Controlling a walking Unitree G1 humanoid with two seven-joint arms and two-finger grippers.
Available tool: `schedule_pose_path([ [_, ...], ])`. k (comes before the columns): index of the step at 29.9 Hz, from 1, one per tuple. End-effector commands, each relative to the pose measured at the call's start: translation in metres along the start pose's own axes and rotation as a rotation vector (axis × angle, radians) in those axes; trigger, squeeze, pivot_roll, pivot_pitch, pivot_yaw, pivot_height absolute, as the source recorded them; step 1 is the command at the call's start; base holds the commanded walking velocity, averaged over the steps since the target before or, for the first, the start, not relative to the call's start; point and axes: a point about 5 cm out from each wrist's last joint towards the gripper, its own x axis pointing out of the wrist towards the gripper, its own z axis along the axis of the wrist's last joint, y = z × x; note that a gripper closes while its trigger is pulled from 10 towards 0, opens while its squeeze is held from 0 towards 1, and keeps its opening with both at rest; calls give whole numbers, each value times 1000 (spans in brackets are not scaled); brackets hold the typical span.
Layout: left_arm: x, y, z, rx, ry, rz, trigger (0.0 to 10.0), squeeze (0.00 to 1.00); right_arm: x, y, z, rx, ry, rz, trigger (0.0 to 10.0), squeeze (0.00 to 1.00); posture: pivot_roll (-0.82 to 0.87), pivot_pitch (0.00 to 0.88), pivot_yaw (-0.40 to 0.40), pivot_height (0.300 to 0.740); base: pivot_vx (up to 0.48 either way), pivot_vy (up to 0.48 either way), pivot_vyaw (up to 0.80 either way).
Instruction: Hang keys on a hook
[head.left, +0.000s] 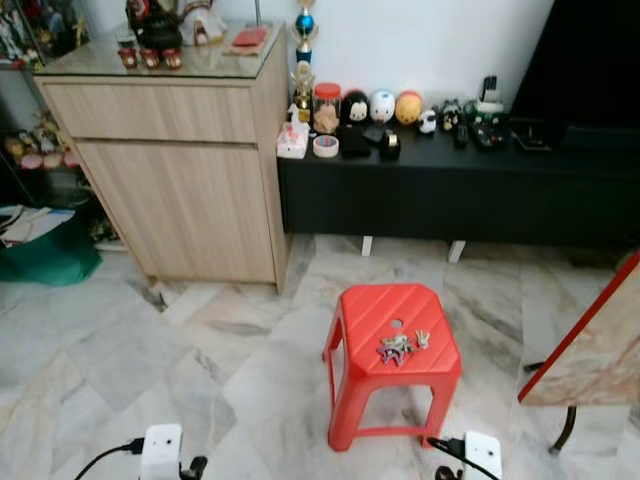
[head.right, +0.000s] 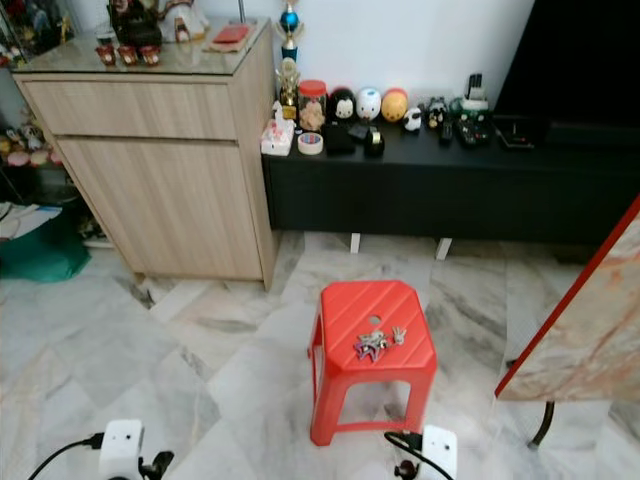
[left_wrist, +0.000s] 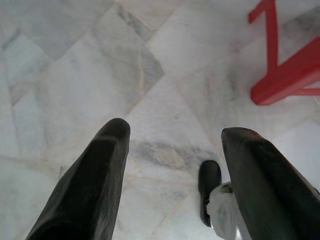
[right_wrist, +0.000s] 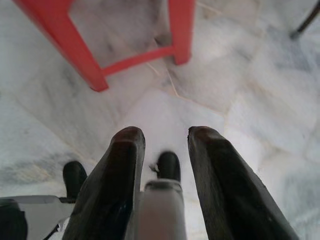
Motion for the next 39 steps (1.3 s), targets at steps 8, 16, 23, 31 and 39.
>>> schedule_pose_path([
  [8, 0, -3, -3, -9, 16, -12, 10000, 0, 0, -4, 1, -2, 1, -8, 10000, 0, 94, 0, -9, 740, 0, 0, 0],
  [16, 0, -3, -2, -10, 14, -13, 10000, 0, 0, -4, 2, -38, -7, -2, 10000, 0, 94, 0, -9, 740, 275, 0, 0],
  [23, 0, -5, -1, -11, 7, -19, 10000, 0, 0, -2, 2, -22, -5, 22, 10000, 0, 94, 0, -8, 740, 327, 0, 520],
  [31, 0, -5, -1, -14, 2, -23, 10000, 0, 0, -3, 1, -31, -4, 19, 10000, 0, 94, 0, -7, 740, 82, 0, 0],
  [39, 1, -6, 0, -15, -5, -27, 10000, 0, 0, -3, 1, -30, -1, 17, 10000, 0, 91, 0, -7, 740, 0, 0, 0],
])
